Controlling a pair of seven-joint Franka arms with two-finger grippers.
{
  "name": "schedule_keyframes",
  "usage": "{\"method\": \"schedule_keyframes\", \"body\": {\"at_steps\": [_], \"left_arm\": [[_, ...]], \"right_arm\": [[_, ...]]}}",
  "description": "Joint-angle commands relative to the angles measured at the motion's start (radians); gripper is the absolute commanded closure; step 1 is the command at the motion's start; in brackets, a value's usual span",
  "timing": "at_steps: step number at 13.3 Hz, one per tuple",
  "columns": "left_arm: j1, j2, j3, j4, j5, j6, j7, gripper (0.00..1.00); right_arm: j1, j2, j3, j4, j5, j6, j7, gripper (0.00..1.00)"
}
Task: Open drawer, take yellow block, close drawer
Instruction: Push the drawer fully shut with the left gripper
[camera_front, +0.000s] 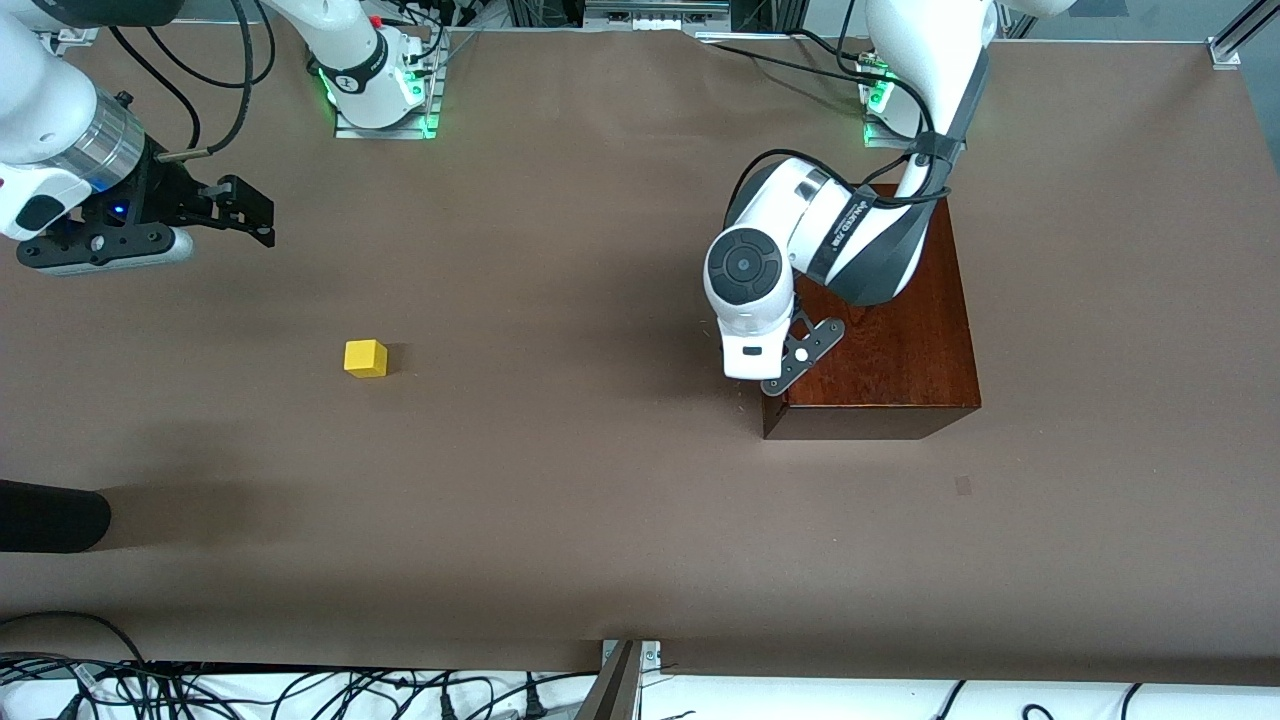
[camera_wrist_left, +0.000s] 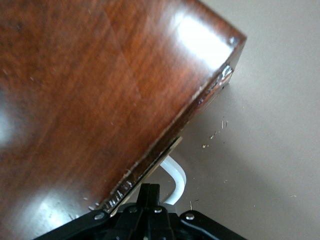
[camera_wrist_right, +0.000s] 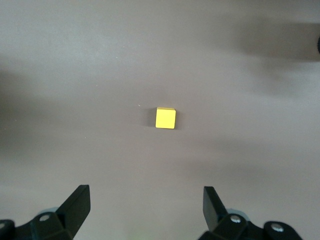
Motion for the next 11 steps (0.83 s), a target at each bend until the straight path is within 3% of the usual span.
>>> {"method": "schedule_keyframes", "body": {"at_steps": [1, 2, 3, 4, 5, 8, 11], "left_arm": [[0.008, -0.074, -0.005, -0.039, 0.014, -0.003, 0.012, 1.00], [0.008, -0.093, -0.022, -0.035, 0.008, -0.002, 0.006, 1.00], [0.008, -0.110, -0.051, -0.029, 0.008, -0.002, -0.012, 0.80], [0.008, -0.134, -0.079, -0.029, 0.010, -0.002, -0.029, 0.27], [0.010, -0.166, -0.097, -0.029, 0.010, -0.002, -0.026, 0.00], [0.059, -0.269, -0.114, -0.042, -0.007, -0.028, 0.070, 0.00], [0.195, -0.362, -0.116, -0.064, -0.050, -0.098, 0.307, 0.00]], "right_arm": [[-0.006, -0.010, 0.008, -0.008, -0.010, -0.017, 0.064, 0.00], [-0.004, -0.010, 0.008, -0.003, -0.006, -0.014, 0.092, 0.00], [-0.003, -0.010, 0.011, 0.001, -0.004, -0.016, 0.113, 0.00], [-0.003, -0.011, 0.015, 0.001, -0.009, -0.017, 0.121, 0.00], [-0.003, -0.011, 0.015, 0.003, -0.009, -0.011, 0.118, 0.00], [0.000, -0.011, 0.020, 0.008, -0.012, 0.003, 0.111, 0.00], [0.000, -0.019, 0.020, 0.021, -0.016, 0.003, 0.106, 0.00]]}}
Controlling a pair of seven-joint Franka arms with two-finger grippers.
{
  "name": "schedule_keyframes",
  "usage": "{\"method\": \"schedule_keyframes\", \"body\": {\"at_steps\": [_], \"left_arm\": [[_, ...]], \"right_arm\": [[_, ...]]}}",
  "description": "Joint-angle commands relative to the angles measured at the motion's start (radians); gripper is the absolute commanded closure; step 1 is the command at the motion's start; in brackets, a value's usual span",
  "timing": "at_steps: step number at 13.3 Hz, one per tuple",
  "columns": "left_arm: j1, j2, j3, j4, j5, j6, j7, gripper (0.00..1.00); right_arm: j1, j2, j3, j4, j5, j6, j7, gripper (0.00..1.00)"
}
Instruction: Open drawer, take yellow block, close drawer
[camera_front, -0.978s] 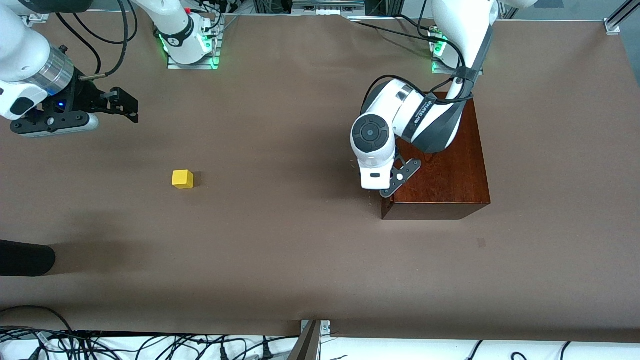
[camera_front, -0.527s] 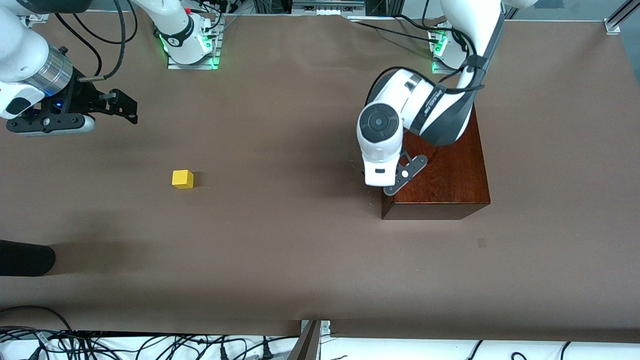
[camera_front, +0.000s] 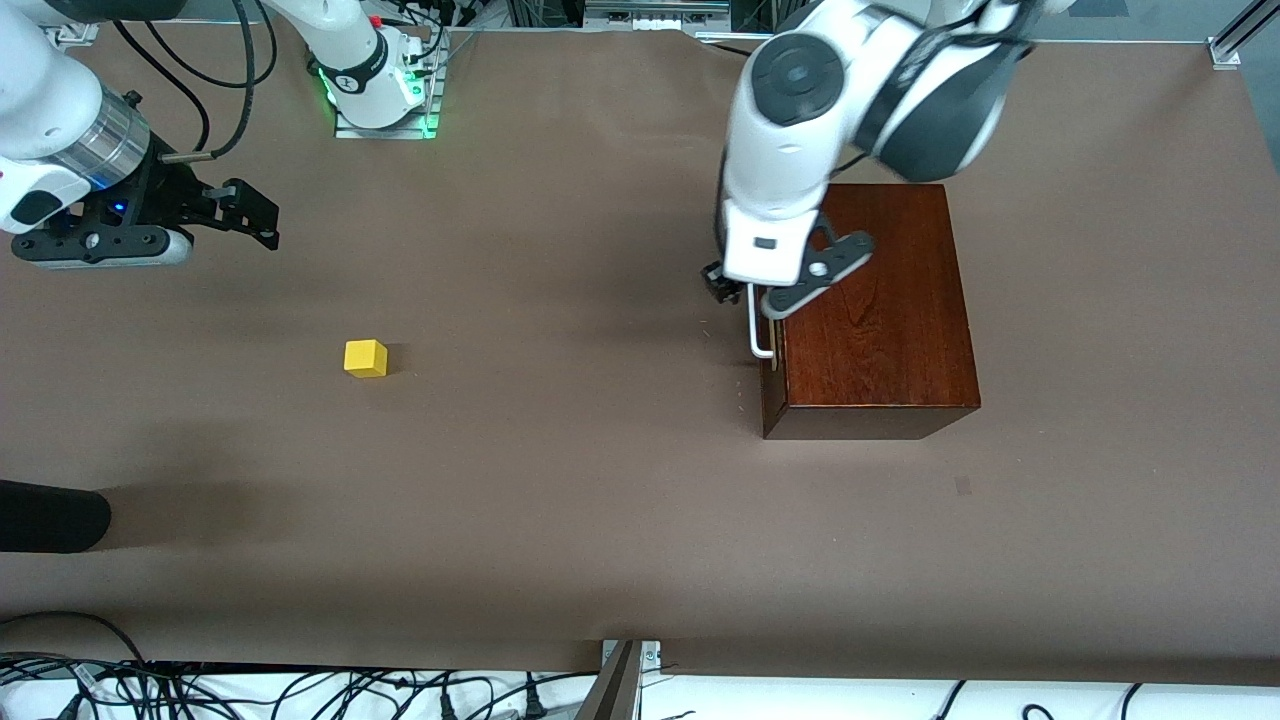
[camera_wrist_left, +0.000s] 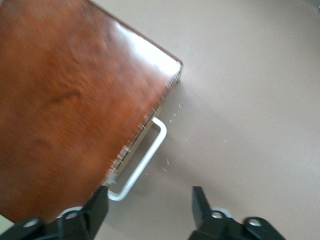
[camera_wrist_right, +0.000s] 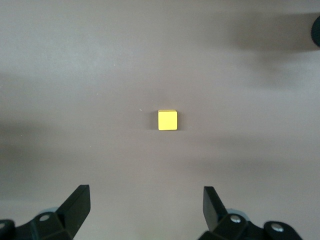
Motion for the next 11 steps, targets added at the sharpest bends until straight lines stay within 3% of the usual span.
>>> {"method": "schedule_keyframes", "body": {"at_steps": [1, 5, 10, 11], "left_arm": [[0.155, -0.126, -0.017, -0.092, -0.036, -0.046, 0.263, 0.00], [0.330, -0.276, -0.003, -0.216, -0.036, -0.053, 0.670, 0.00], [0.354, -0.350, 0.133, -0.267, -0.034, -0.081, 1.057, 0.00], [0.355, -0.347, 0.135, -0.264, -0.033, -0.087, 1.074, 0.00]], "right_arm": [[-0.001, -0.015, 0.009, 0.013, -0.018, 0.000, 0.010, 0.00], [-0.001, -0.019, -0.001, 0.013, -0.024, 0.009, 0.008, 0.00], [-0.003, -0.013, -0.041, 0.003, -0.007, 0.009, -0.007, 0.00], [-0.003, -0.010, -0.041, 0.003, -0.007, 0.011, -0.009, 0.00]]}}
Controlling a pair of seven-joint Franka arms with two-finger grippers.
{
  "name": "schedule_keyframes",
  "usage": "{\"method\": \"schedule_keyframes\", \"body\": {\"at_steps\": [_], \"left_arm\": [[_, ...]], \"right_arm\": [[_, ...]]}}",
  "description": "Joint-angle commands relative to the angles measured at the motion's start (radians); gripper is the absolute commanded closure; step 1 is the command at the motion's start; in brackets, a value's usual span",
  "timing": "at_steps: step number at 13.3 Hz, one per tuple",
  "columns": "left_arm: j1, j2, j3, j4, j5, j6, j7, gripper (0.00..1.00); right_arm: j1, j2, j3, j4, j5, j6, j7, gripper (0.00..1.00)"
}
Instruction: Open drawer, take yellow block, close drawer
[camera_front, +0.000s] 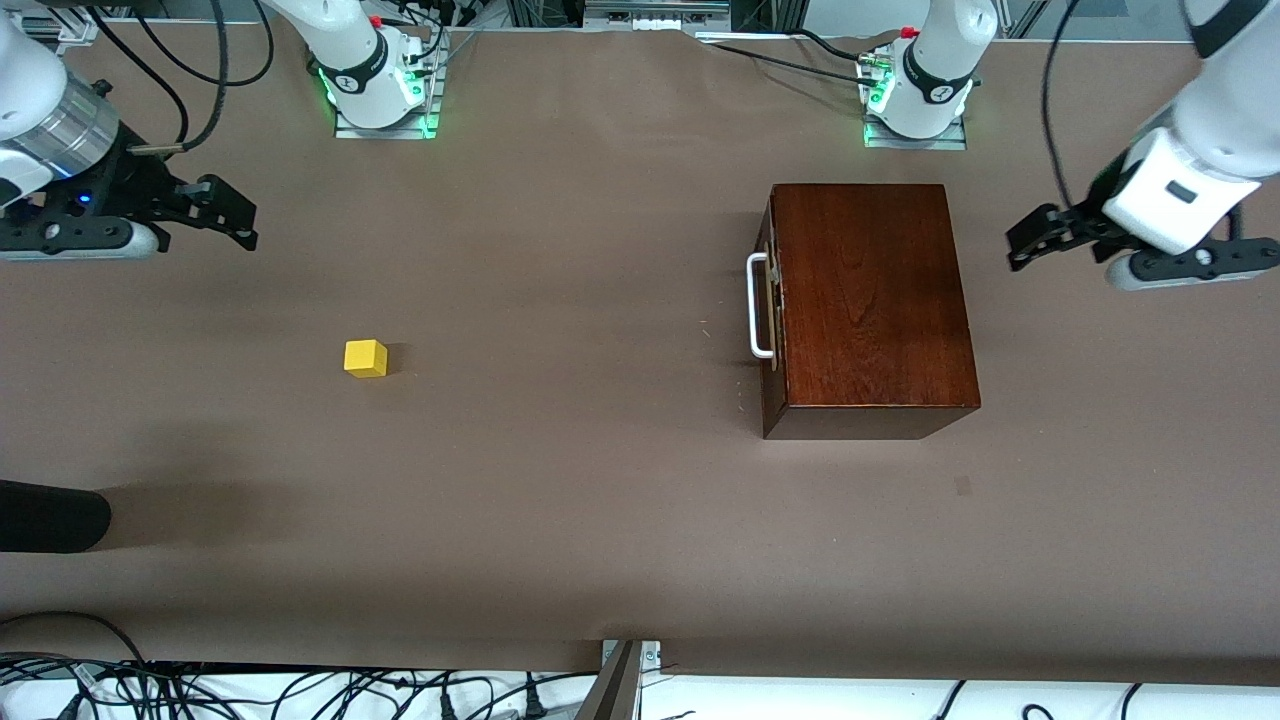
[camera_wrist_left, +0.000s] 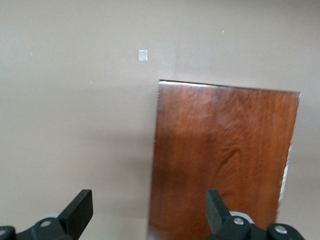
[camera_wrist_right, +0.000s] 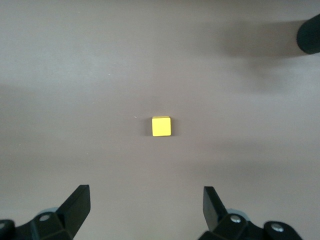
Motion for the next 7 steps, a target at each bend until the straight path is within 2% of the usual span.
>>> {"method": "schedule_keyframes", "body": {"at_steps": [1, 7], "left_arm": [[0.001, -0.023, 0.011, -0.024, -0.015, -0.009, 0.083, 0.00], [0.001, -0.020, 0.010, -0.016, -0.016, -0.006, 0.069, 0.00]], "right_arm": [[-0.004, -0.003, -0.014, -0.008, 0.002, 0.002, -0.008, 0.00], [-0.004, 0.003, -0.040, -0.007, 0.039, 0.003, -0.033, 0.00]]}}
